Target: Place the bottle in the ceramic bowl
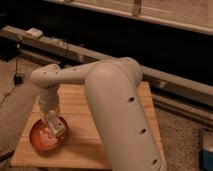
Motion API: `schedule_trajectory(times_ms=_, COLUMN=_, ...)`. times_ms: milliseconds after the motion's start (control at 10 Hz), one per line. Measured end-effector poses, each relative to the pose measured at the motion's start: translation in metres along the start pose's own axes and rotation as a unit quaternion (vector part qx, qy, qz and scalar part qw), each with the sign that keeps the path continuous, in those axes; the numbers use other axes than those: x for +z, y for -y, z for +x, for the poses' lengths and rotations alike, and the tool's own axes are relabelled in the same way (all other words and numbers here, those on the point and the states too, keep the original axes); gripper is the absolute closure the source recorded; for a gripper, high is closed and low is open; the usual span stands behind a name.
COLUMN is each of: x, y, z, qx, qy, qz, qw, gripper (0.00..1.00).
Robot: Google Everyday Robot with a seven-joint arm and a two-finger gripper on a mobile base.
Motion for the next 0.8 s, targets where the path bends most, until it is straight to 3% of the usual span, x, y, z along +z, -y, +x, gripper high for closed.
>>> schedule_trajectory(times_ms=800, x=-0.0009, y=0.0019, z=0.0001, qx=0.002, qy=0.002, qz=-0.001, qw=1.0000, gripper=0.40)
